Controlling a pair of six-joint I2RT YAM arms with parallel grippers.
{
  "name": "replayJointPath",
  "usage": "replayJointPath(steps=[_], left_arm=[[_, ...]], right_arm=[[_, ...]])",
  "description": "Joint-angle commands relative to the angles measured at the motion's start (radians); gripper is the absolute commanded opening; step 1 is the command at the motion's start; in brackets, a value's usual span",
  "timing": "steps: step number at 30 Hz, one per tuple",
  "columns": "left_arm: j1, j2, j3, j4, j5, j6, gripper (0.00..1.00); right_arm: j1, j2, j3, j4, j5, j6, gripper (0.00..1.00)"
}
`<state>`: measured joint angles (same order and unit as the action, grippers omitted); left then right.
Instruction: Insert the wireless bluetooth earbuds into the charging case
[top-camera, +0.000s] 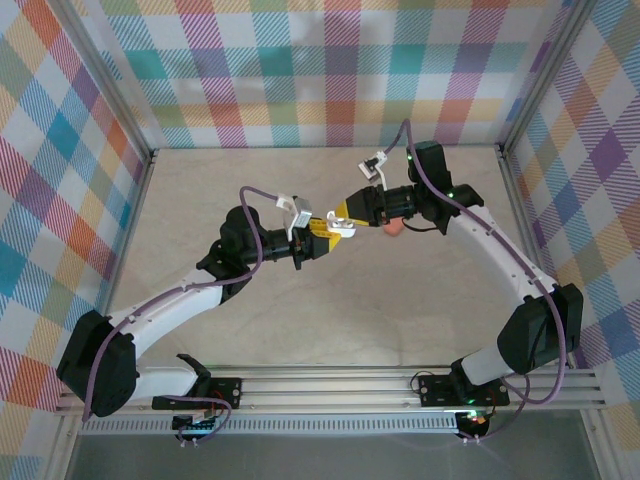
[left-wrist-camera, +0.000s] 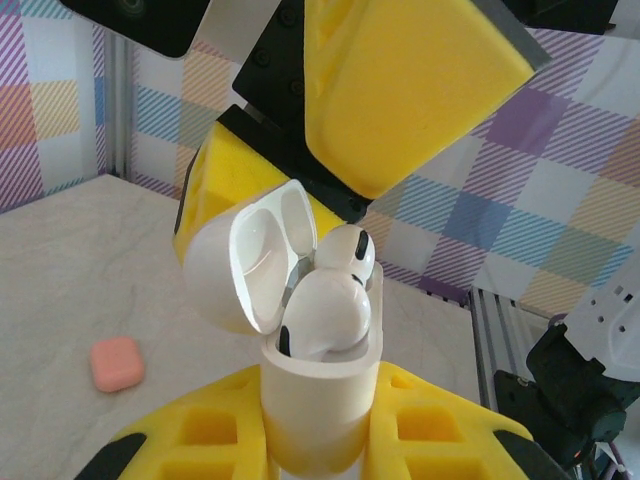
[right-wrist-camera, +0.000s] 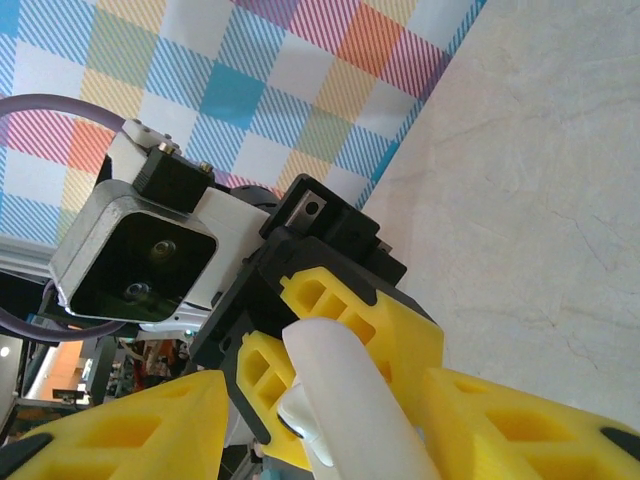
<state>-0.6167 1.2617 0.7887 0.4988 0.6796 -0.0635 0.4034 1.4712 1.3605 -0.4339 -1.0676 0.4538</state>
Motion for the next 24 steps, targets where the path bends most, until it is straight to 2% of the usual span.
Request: replayJointPath(steps=[1, 11, 19, 24], left_arm=[[0.009, 0.007, 0.027, -0.024, -0.021, -0.026, 0.00], [0.022, 0.003, 0.015, -0.025, -0.034, -0.062, 0.00], [0.050, 0.004, 0.001, -0.047, -0.086, -0.110, 0.00], [0.089, -0.023, -0.076, -0.059, -0.218, -0.190, 0.00]], right_arm=[[0.006, -0.037, 0.049, 0.033, -0.042, -0.045, 0.53], [0.006, -0.119, 0.029, 0.075, 0.009, -0.081, 0.52], [-0.016, -0.173, -0.028, 0.002, 0.243, -0.126, 0.54], [-0.022, -0.153, -0.014, -0.079, 0.425, -0.135, 0.57]])
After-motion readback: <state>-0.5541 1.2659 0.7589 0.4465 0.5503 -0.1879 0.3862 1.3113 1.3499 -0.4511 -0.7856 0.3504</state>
